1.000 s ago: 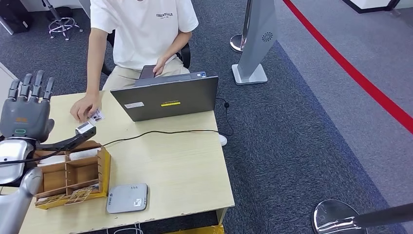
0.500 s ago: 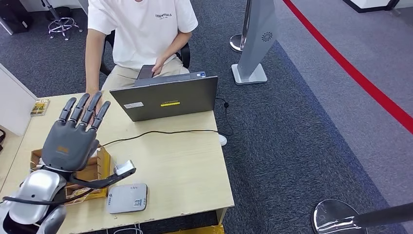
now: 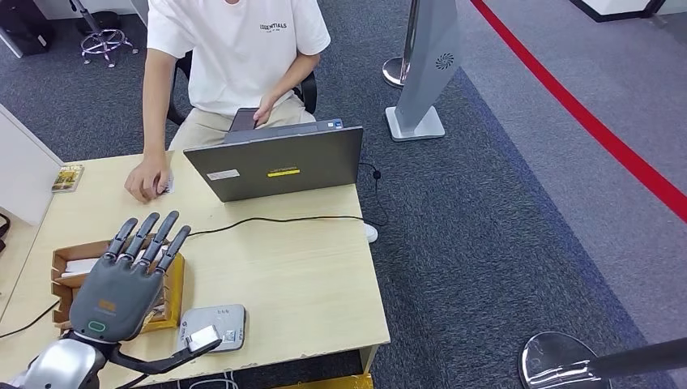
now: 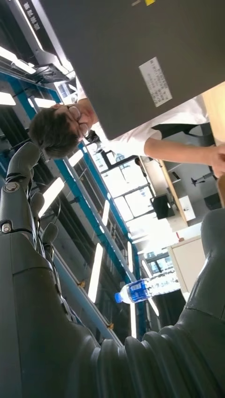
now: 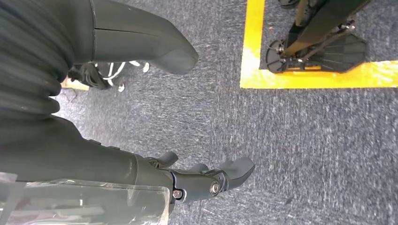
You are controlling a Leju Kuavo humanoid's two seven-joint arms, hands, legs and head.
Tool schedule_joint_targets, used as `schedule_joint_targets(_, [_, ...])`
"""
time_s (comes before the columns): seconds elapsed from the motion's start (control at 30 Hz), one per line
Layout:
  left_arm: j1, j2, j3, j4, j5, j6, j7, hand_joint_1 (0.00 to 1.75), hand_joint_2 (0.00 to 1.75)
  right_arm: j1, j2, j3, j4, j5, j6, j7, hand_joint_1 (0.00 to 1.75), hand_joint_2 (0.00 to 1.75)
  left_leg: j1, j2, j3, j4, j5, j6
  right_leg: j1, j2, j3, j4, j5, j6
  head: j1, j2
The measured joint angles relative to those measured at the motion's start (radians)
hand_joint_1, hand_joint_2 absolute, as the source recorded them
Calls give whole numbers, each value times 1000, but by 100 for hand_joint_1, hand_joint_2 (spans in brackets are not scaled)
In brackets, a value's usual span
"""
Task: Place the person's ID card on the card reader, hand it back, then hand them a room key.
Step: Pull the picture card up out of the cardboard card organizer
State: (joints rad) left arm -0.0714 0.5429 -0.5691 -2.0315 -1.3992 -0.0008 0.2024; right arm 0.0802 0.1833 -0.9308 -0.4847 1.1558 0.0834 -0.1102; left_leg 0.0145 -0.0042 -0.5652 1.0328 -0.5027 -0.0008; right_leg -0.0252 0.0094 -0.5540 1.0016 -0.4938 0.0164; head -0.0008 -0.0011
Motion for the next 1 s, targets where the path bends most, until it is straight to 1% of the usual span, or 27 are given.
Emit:
schedule_joint_targets(0.3, [144,24,0,-5,5,33,18,0,175,2,17,-52,-41,53,21,-8,0,175,0,0,0,0,0,0,0,0,0,0,-1,1,0,0])
schedule_joint_targets(0.67, [215,35,4,-6,7,33,20,0,175,0,21,-76,-53,73,31,-21,0,175,0,0,0,0,0,0,0,-1,1,0,-1,1,0,0])
schedule_joint_targets(1.0, [267,38,32,-6,-13,32,50,0,175,-8,22,-101,-53,104,22,-27,0,175,0,-1,0,0,0,0,0,-1,1,0,-1,1,0,0])
